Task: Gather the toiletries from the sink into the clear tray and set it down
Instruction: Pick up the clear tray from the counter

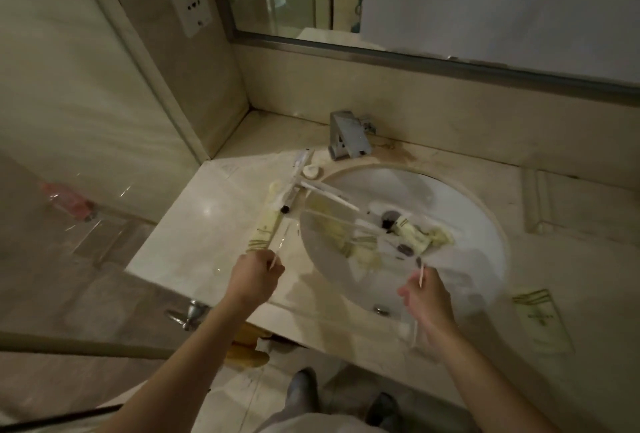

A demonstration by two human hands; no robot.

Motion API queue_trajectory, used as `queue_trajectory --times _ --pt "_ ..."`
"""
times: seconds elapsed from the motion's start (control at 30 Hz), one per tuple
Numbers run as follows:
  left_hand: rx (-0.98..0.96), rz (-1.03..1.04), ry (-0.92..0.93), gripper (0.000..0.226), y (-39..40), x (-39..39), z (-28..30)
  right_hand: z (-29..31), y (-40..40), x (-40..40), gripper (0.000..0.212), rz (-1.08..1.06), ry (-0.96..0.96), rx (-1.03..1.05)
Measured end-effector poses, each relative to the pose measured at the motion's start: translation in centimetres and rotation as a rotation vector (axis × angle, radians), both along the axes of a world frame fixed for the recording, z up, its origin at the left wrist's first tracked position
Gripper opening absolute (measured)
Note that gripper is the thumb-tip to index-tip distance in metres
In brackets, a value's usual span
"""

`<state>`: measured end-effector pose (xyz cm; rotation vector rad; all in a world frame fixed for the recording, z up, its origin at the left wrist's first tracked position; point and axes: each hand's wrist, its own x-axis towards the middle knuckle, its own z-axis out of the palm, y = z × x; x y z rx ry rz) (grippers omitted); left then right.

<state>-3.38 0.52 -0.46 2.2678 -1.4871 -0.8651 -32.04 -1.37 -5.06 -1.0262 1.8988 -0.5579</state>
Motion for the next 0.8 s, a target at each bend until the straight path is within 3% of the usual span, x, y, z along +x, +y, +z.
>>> queue_trajectory --times 0.17,0.5,0.6,0.73,0.8 --pt "0.157 -0.168 -0.031 0.011 0.3 -2.6 -1.6 -2.3 3.1 -3.4 0.013 -0.006 0.173 0.062" --pt "0.313 -0.312 -0.112 0.013 0.0 -5.1 -2.8 -0.2 5.3 -5.8 0.031 -0.043 0.255 0.035" --pt "0.352 -0.369 -0.158 0.015 -0.3 -5.4 -3.0 -0.3 5.6 -6.0 0.03 -0.045 0.262 0.039" --pt "0.427 -0.431 -0.229 0.029 -1.3 -5.8 -2.4 -0.2 5.6 -6.2 0.012 -0.07 0.295 0.043" --pt "0.351 -0.445 -0.316 0.038 -2.3 -6.3 -1.5 0.2 5.2 -6.3 0.014 -0.126 0.304 0.018"
